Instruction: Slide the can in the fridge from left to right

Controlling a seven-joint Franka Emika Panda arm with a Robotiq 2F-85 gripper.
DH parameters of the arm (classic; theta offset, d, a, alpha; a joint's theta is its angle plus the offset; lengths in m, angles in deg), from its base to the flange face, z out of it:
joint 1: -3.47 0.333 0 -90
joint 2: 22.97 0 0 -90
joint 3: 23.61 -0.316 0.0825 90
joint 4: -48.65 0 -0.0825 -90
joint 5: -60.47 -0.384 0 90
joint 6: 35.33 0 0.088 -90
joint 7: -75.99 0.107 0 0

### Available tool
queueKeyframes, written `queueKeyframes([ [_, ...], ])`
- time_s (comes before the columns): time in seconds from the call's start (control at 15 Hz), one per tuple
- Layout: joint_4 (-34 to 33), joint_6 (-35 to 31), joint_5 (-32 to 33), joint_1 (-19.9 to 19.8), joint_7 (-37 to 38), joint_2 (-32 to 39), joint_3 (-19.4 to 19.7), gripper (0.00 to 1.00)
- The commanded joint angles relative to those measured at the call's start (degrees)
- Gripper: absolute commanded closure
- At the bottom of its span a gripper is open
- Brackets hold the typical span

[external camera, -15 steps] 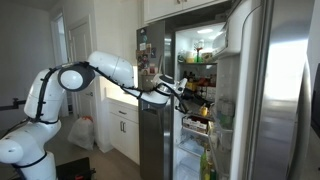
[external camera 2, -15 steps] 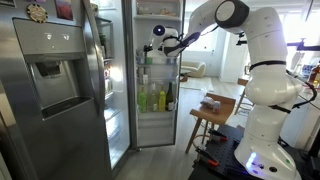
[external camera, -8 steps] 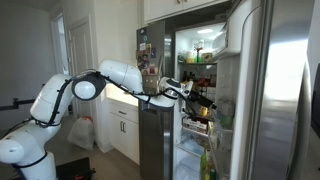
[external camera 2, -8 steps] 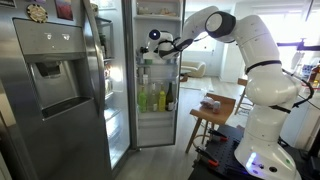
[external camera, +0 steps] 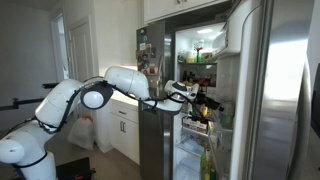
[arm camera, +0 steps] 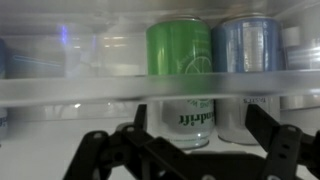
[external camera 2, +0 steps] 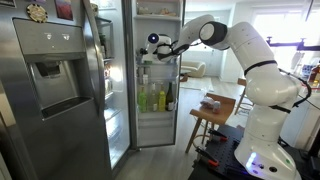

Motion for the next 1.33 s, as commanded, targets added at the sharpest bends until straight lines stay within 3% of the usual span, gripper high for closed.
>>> queueKeyframes([
  [0.0, -6.62, 1.03, 1.46, 1.15, -0.80, 4.33, 0.82, 0.00],
  [0.67, -15.23, 2.34, 1.35, 2.01, -1.50, 10.55, 1.97, 0.00],
  [0.87, -16.91, 2.63, 1.62, 2.23, -1.61, 11.69, 2.23, 0.34],
  [1.0, -17.28, 3.47, 1.64, 2.34, -2.12, 11.89, 2.56, 0.48],
  [1.27, -17.26, 3.95, 1.73, 2.33, -3.09, 11.86, 3.15, 0.60],
])
